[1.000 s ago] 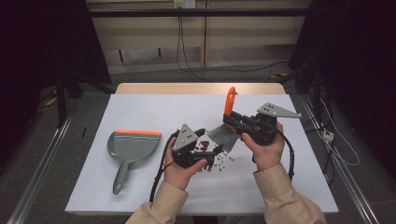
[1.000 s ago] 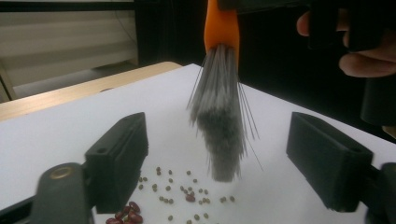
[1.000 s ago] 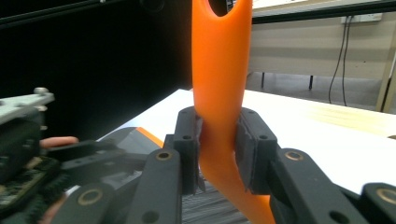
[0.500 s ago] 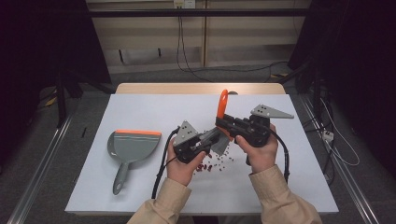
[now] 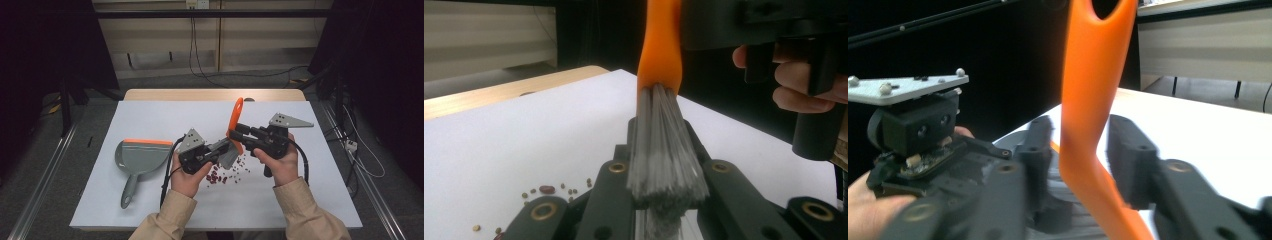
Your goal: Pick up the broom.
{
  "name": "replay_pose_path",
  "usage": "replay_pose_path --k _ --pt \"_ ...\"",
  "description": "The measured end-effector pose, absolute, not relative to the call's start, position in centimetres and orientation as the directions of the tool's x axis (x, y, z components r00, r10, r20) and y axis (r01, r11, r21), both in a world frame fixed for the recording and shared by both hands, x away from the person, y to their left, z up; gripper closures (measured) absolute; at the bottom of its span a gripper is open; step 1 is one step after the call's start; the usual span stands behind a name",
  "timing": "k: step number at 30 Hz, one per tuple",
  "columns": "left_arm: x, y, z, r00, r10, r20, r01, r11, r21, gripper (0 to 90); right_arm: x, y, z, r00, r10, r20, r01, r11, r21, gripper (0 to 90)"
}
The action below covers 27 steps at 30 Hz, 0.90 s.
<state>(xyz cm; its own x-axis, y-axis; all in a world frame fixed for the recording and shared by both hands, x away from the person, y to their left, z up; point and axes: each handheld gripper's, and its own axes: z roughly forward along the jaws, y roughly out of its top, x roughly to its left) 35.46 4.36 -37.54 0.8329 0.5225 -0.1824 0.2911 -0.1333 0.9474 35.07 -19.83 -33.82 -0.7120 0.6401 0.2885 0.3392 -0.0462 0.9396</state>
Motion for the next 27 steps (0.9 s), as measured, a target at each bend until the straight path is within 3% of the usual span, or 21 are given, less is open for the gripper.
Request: replay_pose_path --k 1,2,5,10,15,27 --pt "35.5 4.5 -37.5 0.833 0.522 -0.183 0.291 -0.133 0.947 82.0 35.0 -20.1 -33.9 -0.720 0.639 0.270 0.312 -0.049 0.949 49.3" --pt "35.5 4.5 -37.5 0.832 0.521 -0.187 0.294 -0.128 0.947 82.0 35.0 -20.1 -33.9 -0.720 0.639 0.270 0.312 -0.049 0.949 49.3" --pt "35.4 4.8 -37.3 0.836 0.515 -0.190 0.294 -0.127 0.947 82.0 35.0 -20.5 -34.1 -0.730 0.634 0.256 0.298 -0.041 0.954 35.7" --pt "35.4 5.1 -37.0 0.839 0.507 -0.197 0.296 -0.124 0.947 81.9 35.2 -21.2 -34.7 -0.731 0.639 0.240 0.296 -0.020 0.955 20.6" --pt "35.4 5.4 -36.7 0.842 0.502 -0.195 0.296 -0.128 0.947 81.9 35.2 -21.6 -35.3 -0.743 0.625 0.239 0.311 0.006 0.950 15.0" --pt "35.5 5.7 -36.2 0.850 0.488 -0.198 0.296 -0.131 0.946 81.9 35.4 -22.2 -37.2 -0.760 0.599 0.251 0.339 0.035 0.940 15.6"
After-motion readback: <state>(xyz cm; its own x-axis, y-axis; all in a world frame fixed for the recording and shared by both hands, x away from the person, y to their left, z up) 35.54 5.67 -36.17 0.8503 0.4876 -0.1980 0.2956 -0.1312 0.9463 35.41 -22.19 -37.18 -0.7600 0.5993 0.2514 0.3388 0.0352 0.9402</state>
